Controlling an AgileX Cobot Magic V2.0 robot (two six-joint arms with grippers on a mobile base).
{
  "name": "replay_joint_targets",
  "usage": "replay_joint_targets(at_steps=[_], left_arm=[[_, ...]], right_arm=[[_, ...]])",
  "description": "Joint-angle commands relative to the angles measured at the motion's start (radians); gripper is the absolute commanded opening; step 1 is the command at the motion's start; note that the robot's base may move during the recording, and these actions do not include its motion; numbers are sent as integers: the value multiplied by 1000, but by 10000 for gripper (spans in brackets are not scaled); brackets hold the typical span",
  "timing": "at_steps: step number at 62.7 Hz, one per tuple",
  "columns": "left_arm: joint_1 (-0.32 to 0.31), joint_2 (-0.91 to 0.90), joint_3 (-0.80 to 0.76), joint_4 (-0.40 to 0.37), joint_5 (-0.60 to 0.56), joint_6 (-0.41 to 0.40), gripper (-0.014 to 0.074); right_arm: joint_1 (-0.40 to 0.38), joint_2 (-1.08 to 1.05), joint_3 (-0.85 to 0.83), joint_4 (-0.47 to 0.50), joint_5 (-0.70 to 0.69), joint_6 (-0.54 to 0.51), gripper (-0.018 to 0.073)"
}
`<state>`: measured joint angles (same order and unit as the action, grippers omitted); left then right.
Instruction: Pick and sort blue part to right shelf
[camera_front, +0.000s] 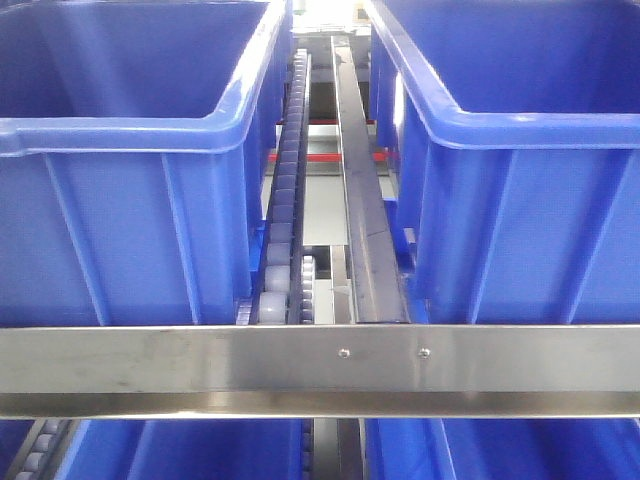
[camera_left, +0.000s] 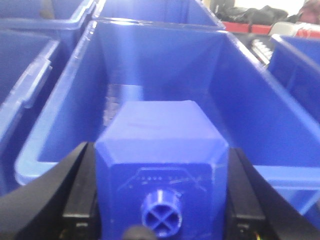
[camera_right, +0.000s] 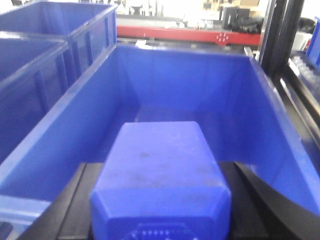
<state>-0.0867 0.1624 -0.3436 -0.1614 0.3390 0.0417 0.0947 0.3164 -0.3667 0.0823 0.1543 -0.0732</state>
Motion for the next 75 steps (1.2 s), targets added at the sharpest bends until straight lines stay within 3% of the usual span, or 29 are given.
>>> replay_joint_targets(at_steps=[1,26,47,57,64,75], left_arm=[[0,13,-54,-38,-87,9,314],[-29,220,-184,-76,-41,250,314],[-139,601,-323,-76,-233,265,315],[-147,778,-363,-76,-380,265,316],[-147,883,-398,-102,-395,265,321],[-147,972,-435,-162,-409,265,432]], right_arm=[[-7,8,-49,2,-73,-10,394],[-7,216,-186,2,-75,-10,394],[-7,530,-274,2,-232,-10,394],[-7,651,-277,2,-369,-10,394],[-7,711,-277,2,-408,-10,394],[-7,734,-277,2,-459,-10,395]])
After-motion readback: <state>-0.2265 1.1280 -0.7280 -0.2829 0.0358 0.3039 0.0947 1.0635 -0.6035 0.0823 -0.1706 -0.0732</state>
